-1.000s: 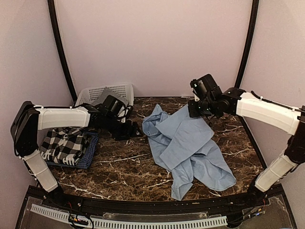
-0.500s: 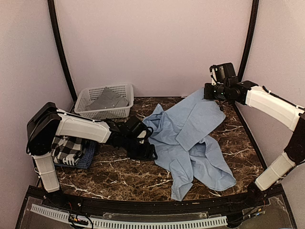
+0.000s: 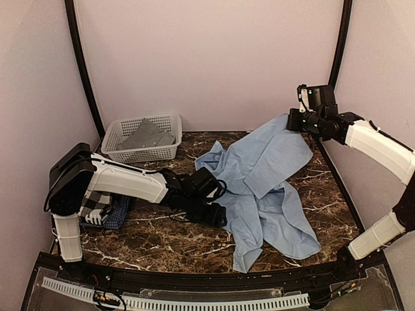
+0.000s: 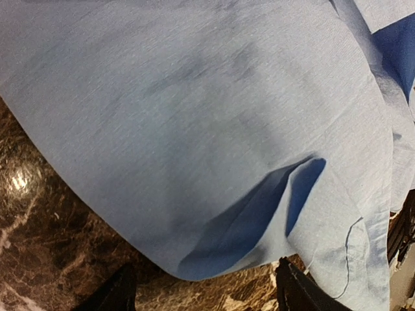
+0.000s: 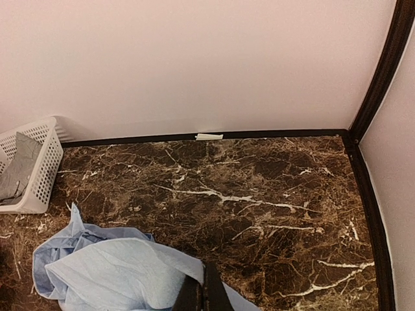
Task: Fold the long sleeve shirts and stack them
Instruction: Flatten out the crumpled shirt at the center of the board.
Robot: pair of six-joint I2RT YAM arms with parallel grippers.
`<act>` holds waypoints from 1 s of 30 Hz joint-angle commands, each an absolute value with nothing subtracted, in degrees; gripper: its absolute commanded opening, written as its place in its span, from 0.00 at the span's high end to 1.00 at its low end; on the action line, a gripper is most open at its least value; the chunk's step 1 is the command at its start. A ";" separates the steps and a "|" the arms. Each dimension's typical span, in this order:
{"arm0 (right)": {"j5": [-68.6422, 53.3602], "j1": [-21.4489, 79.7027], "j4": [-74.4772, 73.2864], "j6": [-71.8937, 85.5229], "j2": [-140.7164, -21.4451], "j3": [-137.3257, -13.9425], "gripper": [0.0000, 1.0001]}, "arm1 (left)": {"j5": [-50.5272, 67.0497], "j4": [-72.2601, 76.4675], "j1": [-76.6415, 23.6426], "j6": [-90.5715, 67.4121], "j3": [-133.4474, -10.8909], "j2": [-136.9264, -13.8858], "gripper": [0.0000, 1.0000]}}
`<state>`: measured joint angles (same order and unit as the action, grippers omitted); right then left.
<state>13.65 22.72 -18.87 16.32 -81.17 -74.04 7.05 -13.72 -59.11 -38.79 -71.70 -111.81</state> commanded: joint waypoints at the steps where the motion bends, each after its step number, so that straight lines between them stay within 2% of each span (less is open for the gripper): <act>1: 9.64 21.03 -16.75 16.09 -80.37 -73.62 1.00 | 2.81 -17.70 -60.68 -37.13 -74.47 -113.31 0.27; 7: 8.76 20.57 -16.68 16.23 -80.29 -72.51 1.00 | 1.16 -18.47 -61.45 -36.46 -76.18 -115.62 0.27; 11: 8.42 20.48 -17.33 16.61 -80.87 -72.77 1.00 | 0.65 -19.11 -61.67 -36.68 -77.19 -116.99 0.35; 13: 8.94 20.48 -17.56 16.55 -80.97 -72.62 1.00 | 0.66 -19.17 -61.70 -36.77 -77.18 -117.38 0.43; 15: 9.85 20.41 -17.79 16.44 -81.10 -72.60 1.00 | -0.84 -19.44 -61.70 -36.82 -77.21 -117.58 0.55; 17: 11.30 20.35 -18.20 16.35 -81.20 -72.80 1.00 | -2.02 -20.26 -61.68 -37.06 -77.44 -117.44 0.74; 18: 11.99 20.30 -18.47 16.23 -81.29 -72.96 1.00 | -2.41 -20.84 -61.63 -37.21 -77.46 -117.14 0.79; 19: 12.56 20.23 -18.66 16.06 -81.54 -73.09 1.00 | -3.59 -21.19 -61.62 -37.28 -77.44 -116.63 0.88; 21: 13.96 19.94 -19.00 15.64 -81.67 -73.42 1.00 | -6.33 -22.49 -61.50 -37.60 -77.14 -115.04 0.98; 25: 17.37 19.08 -19.31 14.03 -82.35 -74.10 1.00 | -11.55 -24.43 -59.71 -38.42 -73.64 -108.10 1.00; 30: 20.38 16.41 -19.34 12.33 -83.97 -75.01 1.00 | -13.70 -25.30 -52.60 -37.50 -67.72 -97.06 1.00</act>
<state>15.79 18.57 -20.49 14.37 -82.74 -72.95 -9.17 -21.54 -58.39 -37.95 -70.96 -107.81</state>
